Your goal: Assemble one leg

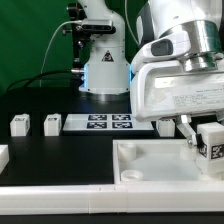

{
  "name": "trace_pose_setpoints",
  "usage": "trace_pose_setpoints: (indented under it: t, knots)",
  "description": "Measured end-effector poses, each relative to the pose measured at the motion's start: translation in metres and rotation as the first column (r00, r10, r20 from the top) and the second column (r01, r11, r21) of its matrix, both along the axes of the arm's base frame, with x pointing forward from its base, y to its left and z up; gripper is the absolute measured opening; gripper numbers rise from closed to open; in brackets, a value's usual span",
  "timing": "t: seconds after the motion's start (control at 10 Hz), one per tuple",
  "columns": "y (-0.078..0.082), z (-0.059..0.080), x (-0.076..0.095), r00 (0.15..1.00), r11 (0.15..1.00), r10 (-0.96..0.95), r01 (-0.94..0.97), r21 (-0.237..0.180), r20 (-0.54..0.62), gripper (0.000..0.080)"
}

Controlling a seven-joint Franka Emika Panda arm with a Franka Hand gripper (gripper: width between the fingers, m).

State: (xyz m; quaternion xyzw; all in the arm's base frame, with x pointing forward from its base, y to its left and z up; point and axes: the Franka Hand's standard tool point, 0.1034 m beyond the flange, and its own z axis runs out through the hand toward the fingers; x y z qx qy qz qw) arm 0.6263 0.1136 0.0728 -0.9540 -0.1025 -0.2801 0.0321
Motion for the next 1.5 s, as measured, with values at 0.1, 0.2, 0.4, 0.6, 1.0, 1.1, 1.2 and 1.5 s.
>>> trace_pose_setpoints:
  t: [0.1, 0.2, 0.4, 0.6, 1.0, 1.1, 1.2, 1.5]
  knots:
    - [0.0005, 0.0001, 0.0002, 1.000, 1.000, -0.001, 0.001, 0.001, 0.013, 0.0294]
    - [0.0008, 0.0002, 0.0005, 1.000, 1.000, -0.001, 0.001, 0.001, 0.019, 0.0294]
    - [0.0015, 0.0004, 0.0006, 1.000, 1.000, 0.000, 0.000, 0.002, 0.020, 0.0294]
    - [0.0026, 0.0007, 0.0007, 1.000, 1.000, -0.001, 0.001, 0.003, 0.020, 0.0294]
    - [0.0006, 0.0004, 0.0007, 1.000, 1.000, -0.004, 0.004, 0.003, 0.020, 0.0624]
    - [-0.0002, 0.0005, 0.0008, 1.000, 1.000, -0.006, 0.006, 0.003, 0.020, 0.0642]
    - [-0.0011, 0.0015, 0.0007, 1.000, 1.000, -0.009, 0.009, 0.003, 0.027, 0.0642]
    - [-0.0066, 0.0075, -0.0008, 0.999, 1.000, -0.017, 0.017, 0.003, 0.031, 0.0649]
